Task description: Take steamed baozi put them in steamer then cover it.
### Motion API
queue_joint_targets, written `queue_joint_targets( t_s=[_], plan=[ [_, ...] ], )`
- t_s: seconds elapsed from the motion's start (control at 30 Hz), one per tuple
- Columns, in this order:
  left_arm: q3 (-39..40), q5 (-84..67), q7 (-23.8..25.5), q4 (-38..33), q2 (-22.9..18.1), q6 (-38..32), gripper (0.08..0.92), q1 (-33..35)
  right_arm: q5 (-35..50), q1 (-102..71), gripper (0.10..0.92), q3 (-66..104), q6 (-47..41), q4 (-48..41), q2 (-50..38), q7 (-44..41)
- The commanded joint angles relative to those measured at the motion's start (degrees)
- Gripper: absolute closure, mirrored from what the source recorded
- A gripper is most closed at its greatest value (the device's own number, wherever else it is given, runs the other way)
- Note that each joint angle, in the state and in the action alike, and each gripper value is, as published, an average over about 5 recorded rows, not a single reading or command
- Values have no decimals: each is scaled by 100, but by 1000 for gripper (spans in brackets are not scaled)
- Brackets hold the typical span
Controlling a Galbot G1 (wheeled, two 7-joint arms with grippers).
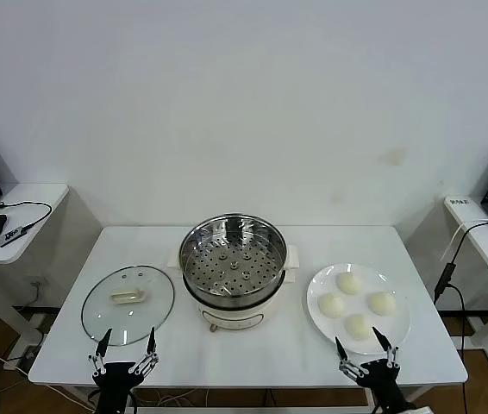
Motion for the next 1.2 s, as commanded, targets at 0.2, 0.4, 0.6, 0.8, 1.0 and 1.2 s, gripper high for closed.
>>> queue_joint_targets(
  t_s=[0.2,0.4,0.6,0.8,1.0,1.2],
  plan=[
    [-75,258,-12,112,-5,115,177,-121,-1736,612,203,653,-23,-116,-690,116],
    [-98,429,-32,217,-43,98,177,-97,-2641,1144,203,959,-561,-340,-1626,-174],
    [-64,595,21,210,-54,98,177,-128,-3237,1828,203,790,-962,-854,-2691,-889],
    [-8,789,39,230,-63,108,177,-195,-3149,2675,203,-4,-1280,-1412,-3932,-1918],
    [-25,839,42,213,-56,118,177,-241,-2553,4149,203,-1690,-1440,-2117,-4907,-2816],
    [-71,843,43,249,-53,124,177,-245,-1790,6458,203,-4147,-1537,-2738,-5197,-3328]
  ],
)
